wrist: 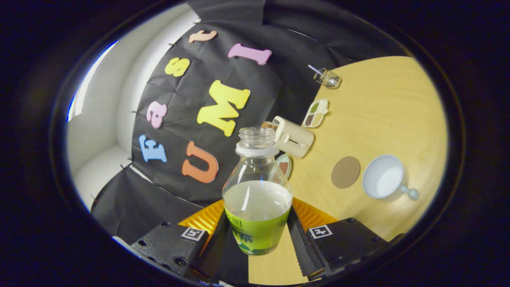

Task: Take the bottle from table, then pour the juice into the cup, finally place the bottle on the coaster

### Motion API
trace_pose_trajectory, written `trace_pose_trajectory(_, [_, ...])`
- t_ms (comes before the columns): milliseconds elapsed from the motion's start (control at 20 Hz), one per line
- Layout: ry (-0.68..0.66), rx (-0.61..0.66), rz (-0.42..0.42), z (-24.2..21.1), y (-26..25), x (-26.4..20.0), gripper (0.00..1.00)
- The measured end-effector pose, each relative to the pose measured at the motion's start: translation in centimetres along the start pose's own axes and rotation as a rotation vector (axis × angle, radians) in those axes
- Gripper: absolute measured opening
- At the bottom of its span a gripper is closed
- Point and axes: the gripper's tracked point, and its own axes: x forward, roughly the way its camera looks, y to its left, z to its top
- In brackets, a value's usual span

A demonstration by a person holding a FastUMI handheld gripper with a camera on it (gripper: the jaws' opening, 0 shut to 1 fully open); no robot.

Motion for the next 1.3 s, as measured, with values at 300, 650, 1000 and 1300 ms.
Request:
trace_pose_trajectory(300, [-0.032, -0.265, -0.12, 2.5, 0.7, -1.7, 0.8])
trace_pose_trajectory(650, [-0.113, -0.611, -0.224, 5.4, 1.8, -3.6, 0.8])
trace_pose_trajectory(1000, [-0.145, -0.768, -0.327, 6.6, -1.9, -1.7, 0.81])
trace_pose_trajectory(1300, [-0.118, -0.867, -0.413, 6.2, -5.3, 1.7, 0.81])
